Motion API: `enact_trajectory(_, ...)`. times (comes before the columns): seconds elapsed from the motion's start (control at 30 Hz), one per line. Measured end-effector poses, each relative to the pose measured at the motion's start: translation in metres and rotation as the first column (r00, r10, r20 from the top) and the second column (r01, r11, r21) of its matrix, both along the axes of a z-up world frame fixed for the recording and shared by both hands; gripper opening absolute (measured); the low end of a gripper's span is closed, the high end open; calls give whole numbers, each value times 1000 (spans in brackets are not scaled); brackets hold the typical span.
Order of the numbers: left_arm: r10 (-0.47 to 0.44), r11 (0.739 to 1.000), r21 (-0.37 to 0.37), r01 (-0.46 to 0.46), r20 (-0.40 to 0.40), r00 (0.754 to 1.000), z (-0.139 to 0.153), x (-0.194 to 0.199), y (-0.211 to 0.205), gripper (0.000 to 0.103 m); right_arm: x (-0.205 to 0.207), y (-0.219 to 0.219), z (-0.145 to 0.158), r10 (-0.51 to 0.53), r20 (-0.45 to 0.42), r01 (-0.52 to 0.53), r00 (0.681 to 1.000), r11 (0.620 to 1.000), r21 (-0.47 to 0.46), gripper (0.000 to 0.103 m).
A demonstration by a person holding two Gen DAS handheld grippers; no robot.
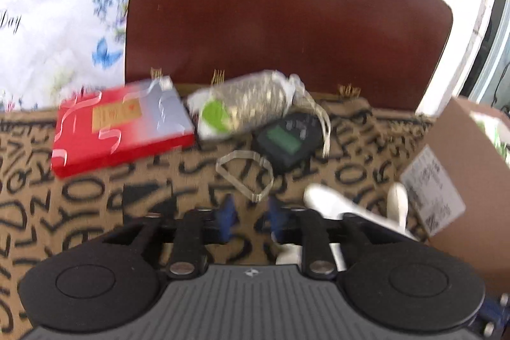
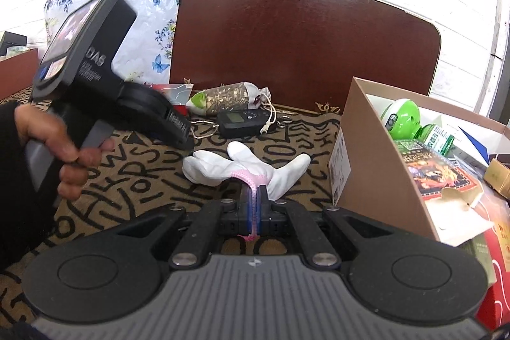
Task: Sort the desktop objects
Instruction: 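Grasp the white glove's pink cuff with the right gripper while the left reaches the scale, then close the left gripper on the black scale's metal loop and lift it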
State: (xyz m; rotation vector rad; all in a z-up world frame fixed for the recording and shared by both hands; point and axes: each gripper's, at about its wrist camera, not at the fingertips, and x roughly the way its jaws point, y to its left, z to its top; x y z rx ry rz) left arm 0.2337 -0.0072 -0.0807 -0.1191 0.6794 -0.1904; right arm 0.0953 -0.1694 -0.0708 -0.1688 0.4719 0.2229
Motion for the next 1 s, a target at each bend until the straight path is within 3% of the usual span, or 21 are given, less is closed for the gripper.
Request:
enact_trajectory(0.03,-3,1000,6,2,15,1000,2,4,-1,46,0,0,0,-2,-1,2,1000,1000,-1,0)
enact_trajectory(0.23,-35,999,34,35,17,999,-1,37,-8,47,-1,0,-6,-5,-14,4,1000,1000,-1,0)
enact_trajectory(0.3,-57,998,30,57,13,998,-3,44,-10,56,1,-1,-8,-5,-24,5,1000,1000,0,0)
enact_trajectory(0.5,-117,990,75,117,0,993,-15,61,-25,68,8,0,-17,-11,-50,11,999,1000,-2,0)
enact_trajectory(0.53,-129,987,96,126,24,991,-18,61,-28,73,9,0,-18,-12,-52,12,999,1000,-1,0)
enact_trajectory(0.6,-143,982,131,136,51,988,-22,60,-31,73,9,0,-19,-13,-55,12,998,1000,-4,0)
enact_trajectory(0.63,-146,982,128,138,57,988,-22,58,-30,68,10,0,-19,-12,-55,12,998,1000,-5,0)
enact_trajectory(0.67,-150,982,122,143,59,987,-22,57,-28,56,10,0,-19,-11,-55,11,998,1000,-6,0)
enact_trajectory(0.73,-164,981,113,157,49,985,-20,53,-24,42,10,0,-19,-12,-57,12,998,1000,-1,0)
enact_trajectory(0.83,-173,979,112,169,31,984,-18,46,-21,30,10,0,-19,-14,-62,15,998,1000,8,0)
enact_trajectory(0.97,-149,984,98,147,17,989,-19,32,-17,5,6,-1,-16,-12,-65,14,998,1000,23,0)
enact_trajectory(1.0,-147,986,83,146,10,989,-19,28,-15,5,5,-1,-15,-12,-65,13,998,1000,24,0)
